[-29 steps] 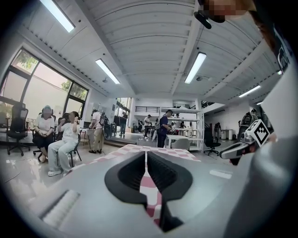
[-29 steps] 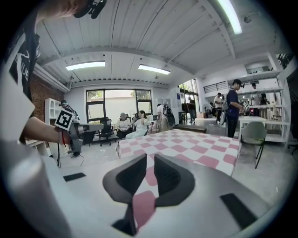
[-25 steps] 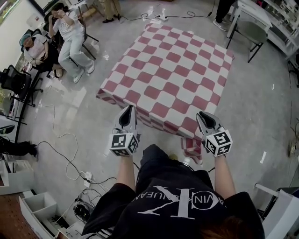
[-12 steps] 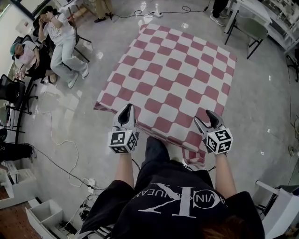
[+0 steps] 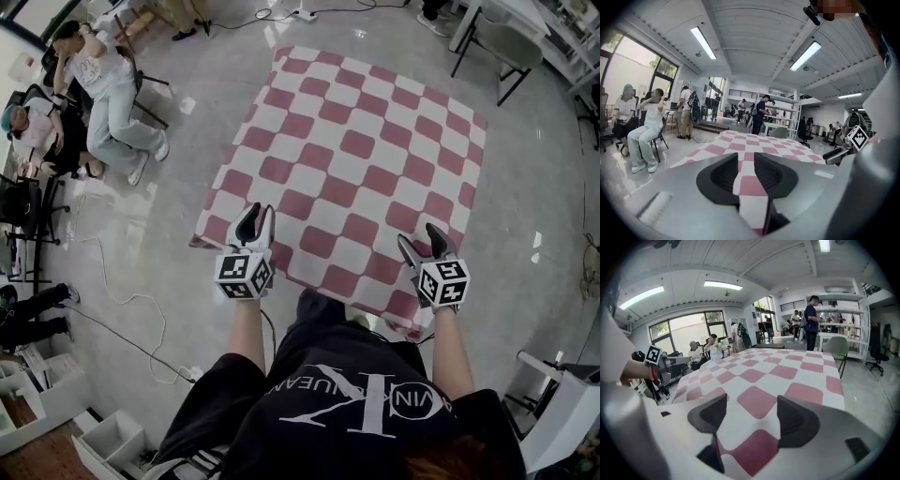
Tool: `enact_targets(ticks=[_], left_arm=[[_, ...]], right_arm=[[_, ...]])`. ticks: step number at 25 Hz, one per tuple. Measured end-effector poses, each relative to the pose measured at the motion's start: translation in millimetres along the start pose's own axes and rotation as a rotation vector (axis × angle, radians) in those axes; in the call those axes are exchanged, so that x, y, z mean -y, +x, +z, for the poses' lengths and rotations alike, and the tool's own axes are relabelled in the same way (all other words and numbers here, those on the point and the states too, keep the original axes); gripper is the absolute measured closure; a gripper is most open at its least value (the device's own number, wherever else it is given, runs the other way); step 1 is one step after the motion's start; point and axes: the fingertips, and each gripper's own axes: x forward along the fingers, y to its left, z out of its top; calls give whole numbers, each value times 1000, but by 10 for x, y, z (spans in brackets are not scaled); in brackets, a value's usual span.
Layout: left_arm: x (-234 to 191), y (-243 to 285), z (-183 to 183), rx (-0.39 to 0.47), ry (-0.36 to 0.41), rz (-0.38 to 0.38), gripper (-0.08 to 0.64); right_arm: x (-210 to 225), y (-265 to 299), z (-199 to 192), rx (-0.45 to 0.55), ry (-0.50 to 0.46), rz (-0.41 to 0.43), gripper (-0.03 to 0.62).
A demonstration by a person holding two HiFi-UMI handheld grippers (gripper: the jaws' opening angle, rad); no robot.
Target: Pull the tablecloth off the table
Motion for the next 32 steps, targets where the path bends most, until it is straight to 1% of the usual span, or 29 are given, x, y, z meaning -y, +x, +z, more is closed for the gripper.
enact_targets(ticks=[2, 7, 10, 13, 18, 21, 24, 26, 29, 32], left_arm=[[-85, 140, -39, -33, -12, -13, 430], [-356, 409, -158, -131, -16, 0, 278], [-531, 522, -205, -175, 3, 12, 231], [-670, 628, -285, -224, 0, 12, 196], [-868, 741, -428, -307, -16, 39, 159], [-902, 817, -494, -341, -38, 29, 142], [-957, 824, -532, -362, -58, 24, 129], [-987, 820, -555, -374, -70, 21, 129], [-1022, 804, -595, -398, -81, 13, 129], [-1033, 799, -637, -420, -91, 4, 129]], right_arm=[[65, 64, -4, -10, 21, -26, 288], [176, 171, -25, -38, 55, -75, 278], [224, 231, -1, -42, 72, -99, 273], [306, 277, 14, -46, 86, -127, 268], [538, 275, 5, -50, 147, -200, 258], [686, 276, -50, -68, 197, -231, 255], [709, 335, -115, -104, 231, -228, 253], [703, 370, -136, -124, 231, -228, 252], [685, 393, -122, -128, 235, -227, 252], [639, 430, -94, -134, 230, -206, 252]])
